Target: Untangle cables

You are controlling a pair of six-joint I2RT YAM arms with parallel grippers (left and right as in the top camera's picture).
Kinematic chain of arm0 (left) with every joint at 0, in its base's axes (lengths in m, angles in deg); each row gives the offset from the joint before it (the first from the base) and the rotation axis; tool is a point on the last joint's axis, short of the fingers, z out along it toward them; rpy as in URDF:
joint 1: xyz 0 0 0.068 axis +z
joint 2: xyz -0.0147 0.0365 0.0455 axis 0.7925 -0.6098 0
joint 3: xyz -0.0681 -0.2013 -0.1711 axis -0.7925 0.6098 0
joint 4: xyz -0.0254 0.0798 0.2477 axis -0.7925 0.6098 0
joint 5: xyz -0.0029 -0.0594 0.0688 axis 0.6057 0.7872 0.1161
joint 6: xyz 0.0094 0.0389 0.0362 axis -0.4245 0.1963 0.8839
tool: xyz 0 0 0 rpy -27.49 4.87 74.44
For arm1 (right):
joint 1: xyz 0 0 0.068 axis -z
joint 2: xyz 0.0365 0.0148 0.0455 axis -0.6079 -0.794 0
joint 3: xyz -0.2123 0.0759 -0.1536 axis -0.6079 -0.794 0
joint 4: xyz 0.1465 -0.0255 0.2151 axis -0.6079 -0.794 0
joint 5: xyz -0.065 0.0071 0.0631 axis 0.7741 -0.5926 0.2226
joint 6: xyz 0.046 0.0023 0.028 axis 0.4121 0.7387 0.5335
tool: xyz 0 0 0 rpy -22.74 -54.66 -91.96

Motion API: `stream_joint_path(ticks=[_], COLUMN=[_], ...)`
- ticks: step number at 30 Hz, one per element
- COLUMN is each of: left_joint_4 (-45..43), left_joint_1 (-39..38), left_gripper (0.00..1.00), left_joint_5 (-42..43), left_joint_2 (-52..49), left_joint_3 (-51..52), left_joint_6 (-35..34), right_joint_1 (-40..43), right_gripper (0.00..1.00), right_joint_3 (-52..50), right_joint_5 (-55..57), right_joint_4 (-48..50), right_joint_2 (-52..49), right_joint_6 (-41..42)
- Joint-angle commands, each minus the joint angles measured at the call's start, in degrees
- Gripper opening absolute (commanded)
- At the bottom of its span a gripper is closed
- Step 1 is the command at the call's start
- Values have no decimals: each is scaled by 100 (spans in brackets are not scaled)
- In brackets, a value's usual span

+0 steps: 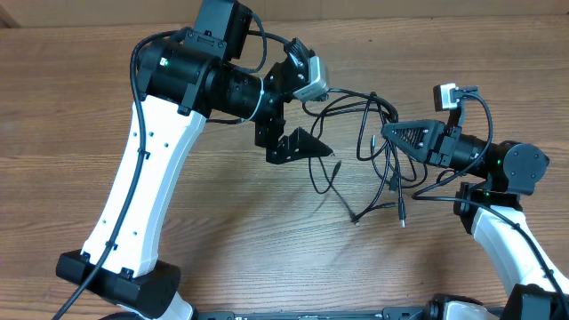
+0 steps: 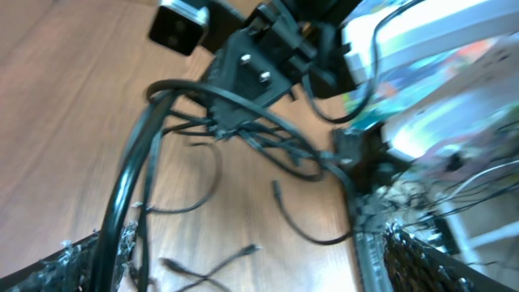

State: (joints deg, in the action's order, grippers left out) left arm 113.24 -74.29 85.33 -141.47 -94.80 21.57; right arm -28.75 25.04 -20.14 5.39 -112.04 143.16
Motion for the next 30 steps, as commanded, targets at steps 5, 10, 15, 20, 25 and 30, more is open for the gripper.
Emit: stream_joint_path(ticks=[5, 10, 15, 20, 25, 30], left_joint_4=[74, -372, -1093, -1537, -1523, -1462], left_joint_1=[-295, -455, -555, -765, -1176, -1375], left_gripper=[100, 98, 100, 100, 100, 100], left_joint_5=[787, 721, 201, -723, -2227, -3060], left_joint_2=[177, 168, 118, 105, 105, 105], left_joint_3=[-116, -116, -116, -116, -116, -116], left_joint_6=[-656, -789, -3012, -4957, -5790, -6155], right_joint_1=[44, 44, 44, 44, 44, 44], right_gripper=[9, 9, 9, 9, 9, 9], right_joint_3=[24, 24, 24, 24, 24, 24], right_joint_5=[103, 85, 87, 92, 90, 85], right_joint_4=[20, 20, 20, 20, 20, 20], right_joint_2=[15, 15, 15, 15, 15, 15], right_joint_6=[-11, -11, -9, -13, -11, -11])
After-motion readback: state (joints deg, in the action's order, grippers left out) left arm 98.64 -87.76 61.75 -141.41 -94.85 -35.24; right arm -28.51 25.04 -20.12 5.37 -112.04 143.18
